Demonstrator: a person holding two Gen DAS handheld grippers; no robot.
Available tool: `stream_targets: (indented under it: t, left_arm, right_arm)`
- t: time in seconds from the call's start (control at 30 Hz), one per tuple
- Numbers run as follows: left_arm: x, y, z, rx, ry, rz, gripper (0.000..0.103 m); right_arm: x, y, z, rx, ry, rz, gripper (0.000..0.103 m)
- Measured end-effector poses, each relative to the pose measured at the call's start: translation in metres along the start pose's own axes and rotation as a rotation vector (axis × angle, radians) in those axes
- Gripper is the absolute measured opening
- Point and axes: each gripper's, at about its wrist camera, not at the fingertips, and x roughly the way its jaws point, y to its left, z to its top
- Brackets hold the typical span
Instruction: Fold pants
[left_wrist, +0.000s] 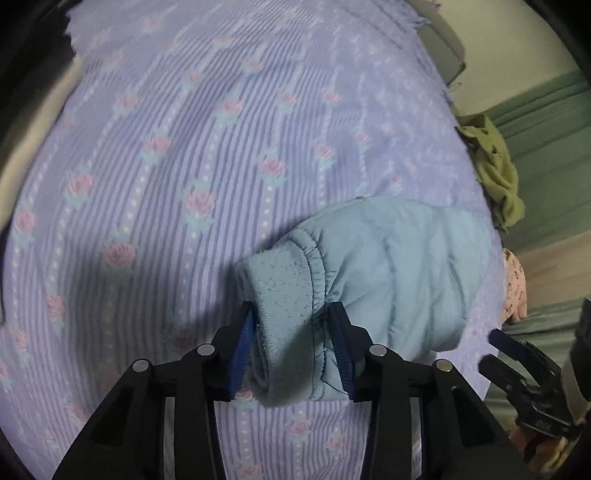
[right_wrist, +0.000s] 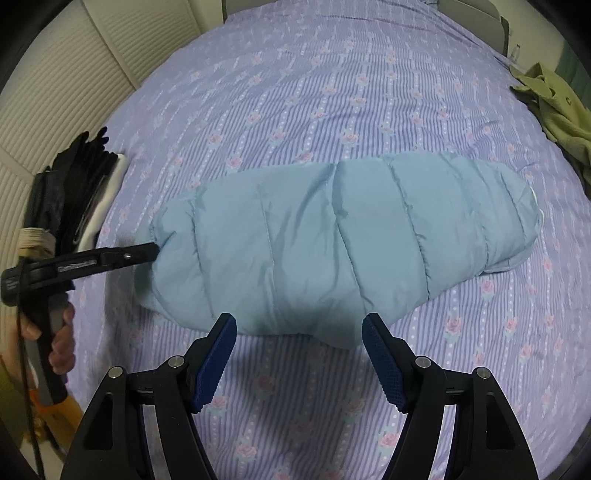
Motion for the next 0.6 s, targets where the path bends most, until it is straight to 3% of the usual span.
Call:
stream_targets:
  t: [0.17, 0.27, 0.5, 0.6]
  left_arm:
    - [-0.005, 0.002, -0.010, -0.054, -0.036, -0.009, 0.014]
    - [-0.013, -0.003, -0.018, -0.030, -0.057, 0.010, 0.014]
    - [0.004, -0.011, -0.015, -0.004, -0.074, 0.144, 0.014]
    - [0.009, -0.022, -0.009, 0.038, -0.060, 0.224, 0.022]
  right_arm:
    - [-0.004, -0.003, 0.000, 0.011, 0.003, -0.014, 0.072]
    - [-0.005, 0.000, 0.000, 0.003, 0.001, -0.016, 0.072]
    - [-0.008, 0.002, -0.008, -0.018, 0.001, -0.022, 0.072]
    - [-0.009, -0.005, -0.012, 0.007, 0.001, -0.023, 0.072]
